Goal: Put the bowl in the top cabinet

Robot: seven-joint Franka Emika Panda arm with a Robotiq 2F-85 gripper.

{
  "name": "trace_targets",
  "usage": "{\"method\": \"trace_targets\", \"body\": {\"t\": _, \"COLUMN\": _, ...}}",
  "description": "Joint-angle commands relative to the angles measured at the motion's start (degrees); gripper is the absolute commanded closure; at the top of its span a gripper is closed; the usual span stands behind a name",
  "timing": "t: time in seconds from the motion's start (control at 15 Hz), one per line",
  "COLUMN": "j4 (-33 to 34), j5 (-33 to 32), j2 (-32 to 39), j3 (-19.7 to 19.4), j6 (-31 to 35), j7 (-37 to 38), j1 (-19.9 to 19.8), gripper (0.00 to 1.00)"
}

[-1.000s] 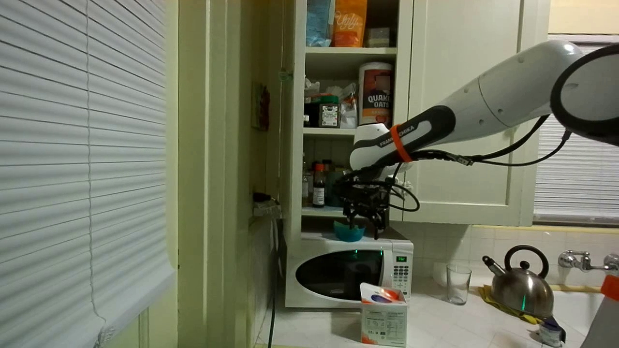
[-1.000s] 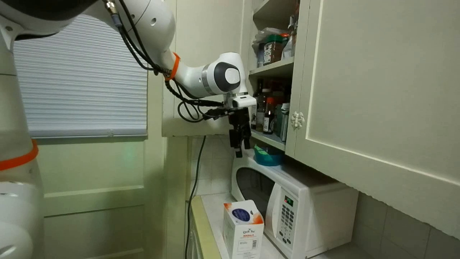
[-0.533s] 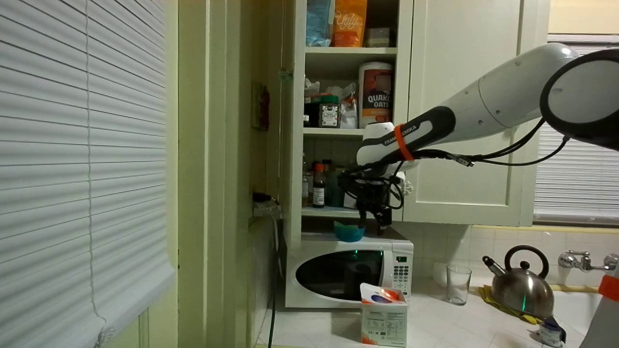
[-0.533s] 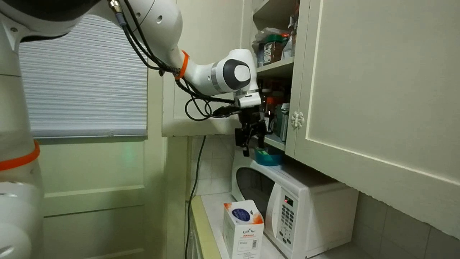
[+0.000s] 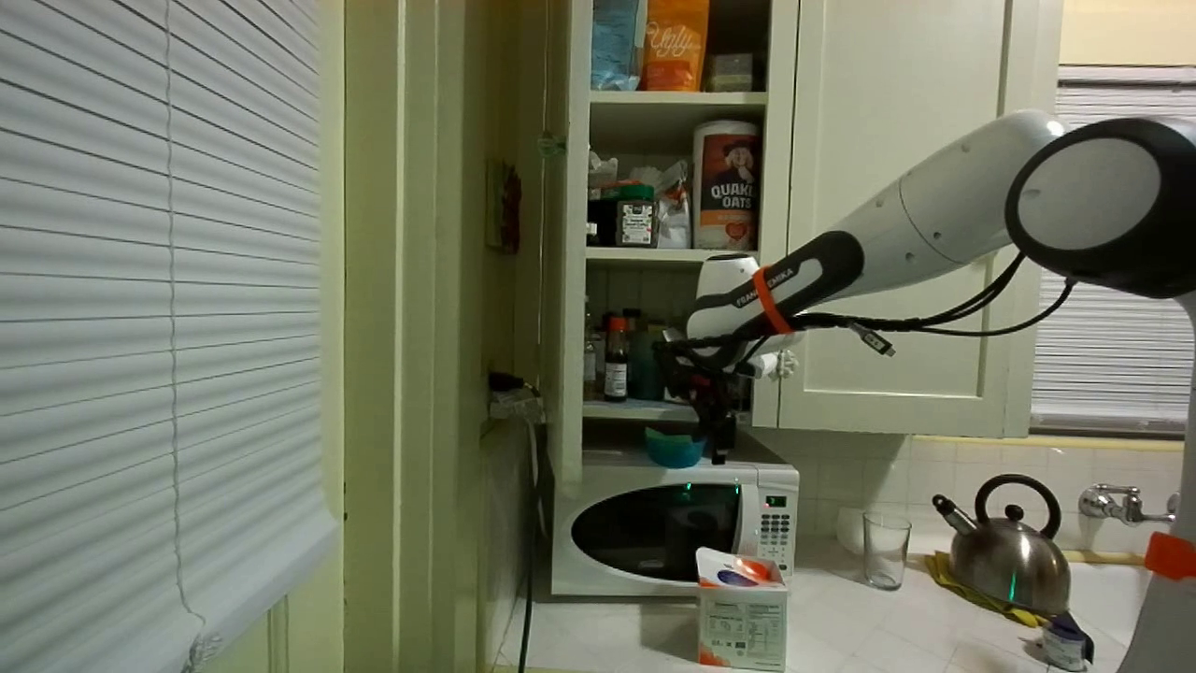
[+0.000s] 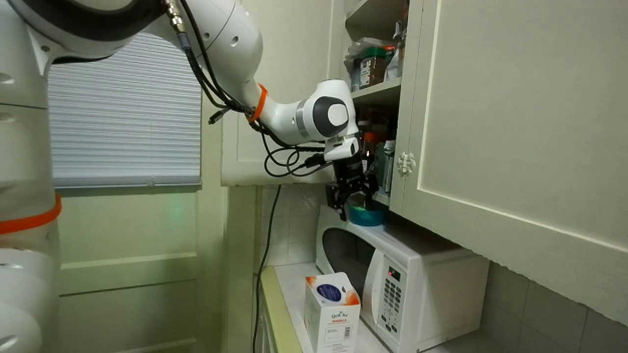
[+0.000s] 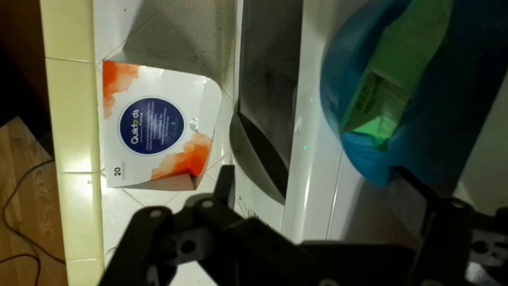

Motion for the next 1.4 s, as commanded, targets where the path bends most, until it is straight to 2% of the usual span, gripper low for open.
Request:
{"method": "trace_targets", "body": {"t": 0.0, "j4": -0.51, "j5": -3.39, "j2": 1.17, "j3": -0.65, "j6": 3.03, "j7": 6.74, "j1": 0.89, "gripper": 0.07}}
{"method": "trace_targets", "body": {"t": 0.13, "j4": -1.33, "j5": -4.79, "j2": 0.86, "j3": -0.53, "j6": 3.28, "j7": 8.47, "j1": 1.32, "gripper": 0.31}}
{"method": "trace_targets", "body": {"t": 0.73, "j4": -2.30, "j5": -10.58, "j2": -1.55, "j3": 0.60, "j6": 3.83, "j7": 12.06, "j1": 3.21, "gripper": 0.99}}
{"method": "trace_targets", "body": {"t": 0.87, "j4": -1.88, "j5": -12.50, "j2": -1.77, "j3": 0.85, "j6": 4.21, "j7": 12.77, "j1": 3.46, "gripper": 1.00}}
{"method": "trace_targets", "body": {"t": 0.93, "j4": -1.57, "j5": -13.17, "j2": -2.10, "j3": 0.93, "j6": 4.36, "j7": 12.86, "j1": 3.48, "gripper": 0.72}}
{"method": "trace_targets", "body": {"t": 1.07, "j4": -1.65, "j5": -13.99, "j2": -3.51, "j3": 1.11, "j6": 4.87, "j7": 12.32, "j1": 3.45, "gripper": 0.70}}
{"method": "trace_targets", "body": {"t": 1.33, "j4": -2.48, "j5": -14.25, "j2": -7.16, "j3": 1.91, "j6": 4.79, "j7": 12.00, "j1": 3.12, "gripper": 0.41}}
